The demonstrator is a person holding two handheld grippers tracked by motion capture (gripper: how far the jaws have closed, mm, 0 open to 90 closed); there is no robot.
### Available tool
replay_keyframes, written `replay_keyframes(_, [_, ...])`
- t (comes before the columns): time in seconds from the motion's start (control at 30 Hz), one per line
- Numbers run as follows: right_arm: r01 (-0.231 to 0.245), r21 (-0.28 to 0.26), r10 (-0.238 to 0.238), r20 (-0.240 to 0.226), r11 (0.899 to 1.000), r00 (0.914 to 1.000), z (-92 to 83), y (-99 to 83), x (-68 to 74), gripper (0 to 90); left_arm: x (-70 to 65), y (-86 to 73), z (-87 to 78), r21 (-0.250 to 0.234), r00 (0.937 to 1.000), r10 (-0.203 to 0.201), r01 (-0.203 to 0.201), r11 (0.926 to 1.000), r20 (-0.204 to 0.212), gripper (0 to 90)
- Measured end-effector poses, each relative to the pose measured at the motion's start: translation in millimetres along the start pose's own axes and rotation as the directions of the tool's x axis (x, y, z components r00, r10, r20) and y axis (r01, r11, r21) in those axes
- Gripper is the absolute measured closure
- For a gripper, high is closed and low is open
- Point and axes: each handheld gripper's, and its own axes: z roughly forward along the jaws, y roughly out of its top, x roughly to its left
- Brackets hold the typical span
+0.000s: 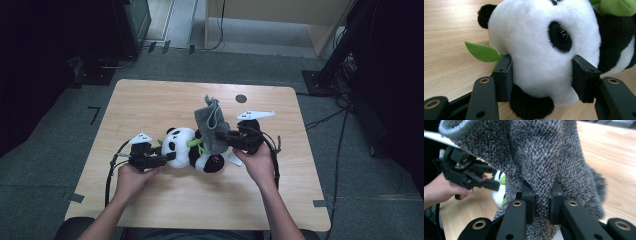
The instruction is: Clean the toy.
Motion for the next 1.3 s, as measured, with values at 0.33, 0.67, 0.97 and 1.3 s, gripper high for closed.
replay_keyframes(0.33, [0.012,0.108,-0.012,0.001,0.994,0.9999,37.6,-22.1,-9.2,79.7,-0.3,0.0,-0.3,0.007,1.0,0.008,-0.008,0.9999,0.003,42.7])
replay_keyframes(0.67, [-0.041,0.124,0.039,0.023,0.991,0.999,30.1,-35.5,-37.8,79.7,-0.3,0.9,0.0,0.003,1.0,-0.001,0.001,1.0,0.005,42.7])
replay_keyframes(0.97, [-0.073,0.14,0.069,0.036,0.987,0.997,27.9,-44.4,-51.6,79.8,0.2,1.9,-0.1,0.006,1.0,-0.003,0.003,1.0,0.006,42.6])
replay_keyframes(1.3, [-0.128,0.181,0.118,0.061,0.975,0.9911,29.0,-58.9,-67.9,79.9,1.2,2.2,-0.1,0.005,0.9999,-0.008,0.008,1.0,0.01,42.6])
